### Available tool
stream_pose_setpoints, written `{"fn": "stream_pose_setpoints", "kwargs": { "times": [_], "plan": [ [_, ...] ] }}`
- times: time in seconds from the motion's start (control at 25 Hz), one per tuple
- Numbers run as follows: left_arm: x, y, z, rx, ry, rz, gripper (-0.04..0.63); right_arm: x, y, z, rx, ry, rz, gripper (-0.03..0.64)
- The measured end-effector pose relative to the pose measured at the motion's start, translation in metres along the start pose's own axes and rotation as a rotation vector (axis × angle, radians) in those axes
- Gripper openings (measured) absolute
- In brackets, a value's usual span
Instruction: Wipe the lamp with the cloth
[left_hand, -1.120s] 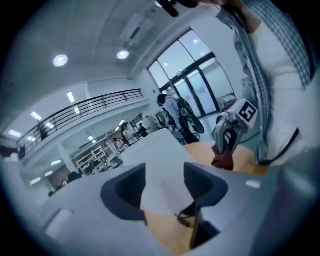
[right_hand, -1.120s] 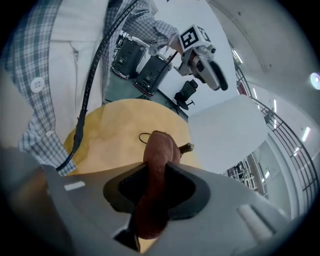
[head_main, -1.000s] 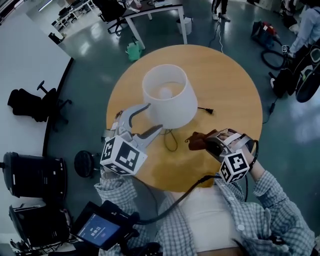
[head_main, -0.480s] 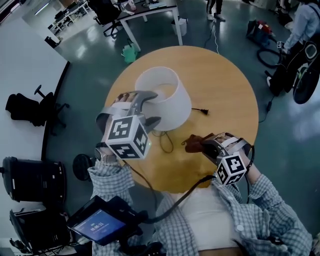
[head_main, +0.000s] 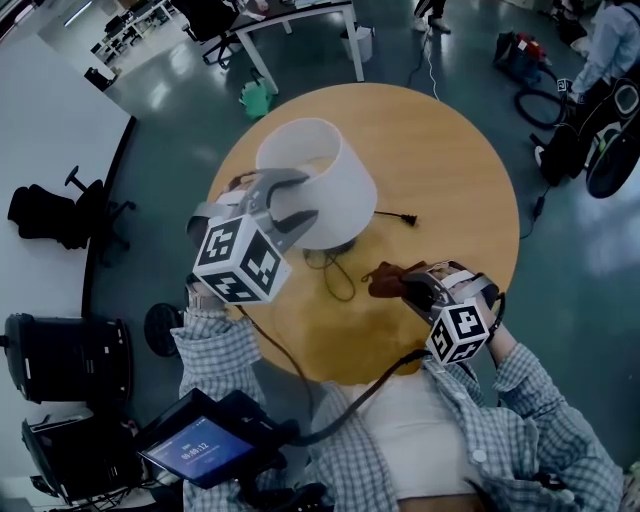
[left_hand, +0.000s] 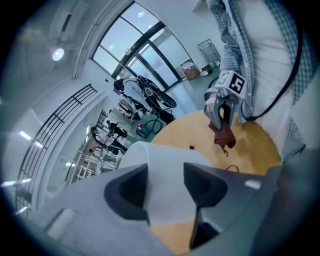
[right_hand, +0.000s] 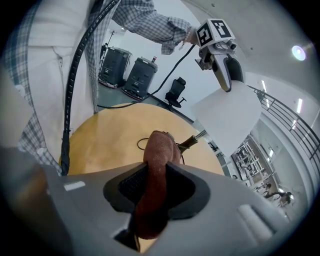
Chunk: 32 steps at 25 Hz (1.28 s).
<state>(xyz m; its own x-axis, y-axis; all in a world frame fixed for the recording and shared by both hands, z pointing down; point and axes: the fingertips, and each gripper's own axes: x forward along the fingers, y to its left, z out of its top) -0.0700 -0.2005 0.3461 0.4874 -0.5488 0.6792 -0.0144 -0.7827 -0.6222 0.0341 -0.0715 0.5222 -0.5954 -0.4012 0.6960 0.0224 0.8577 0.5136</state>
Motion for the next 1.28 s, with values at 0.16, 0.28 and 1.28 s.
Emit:
{"fn": "stream_pose_setpoints", "kwargs": {
  "times": [0.16, 0.28, 1.28],
  "plan": [
    [0.003, 0.015, -0.009, -0.057, -0.022, 0.020, 0.221, 0.021, -0.016, 0.012, -0.029, -0.043, -0.064, 0.103],
    [0.004, 0.027, -0.017, -0.090, -0.035, 0.032, 0.222, 0.043, -0.042, 0.025, -0.109, -0.068, -0.137, 0.103],
    [0.014, 0.097, -0.067, -0.304, -0.131, 0.209, 0.238, 0.174, -0.052, 0.022, -0.327, -0.035, -0.102, 0.100]
  ]
}}
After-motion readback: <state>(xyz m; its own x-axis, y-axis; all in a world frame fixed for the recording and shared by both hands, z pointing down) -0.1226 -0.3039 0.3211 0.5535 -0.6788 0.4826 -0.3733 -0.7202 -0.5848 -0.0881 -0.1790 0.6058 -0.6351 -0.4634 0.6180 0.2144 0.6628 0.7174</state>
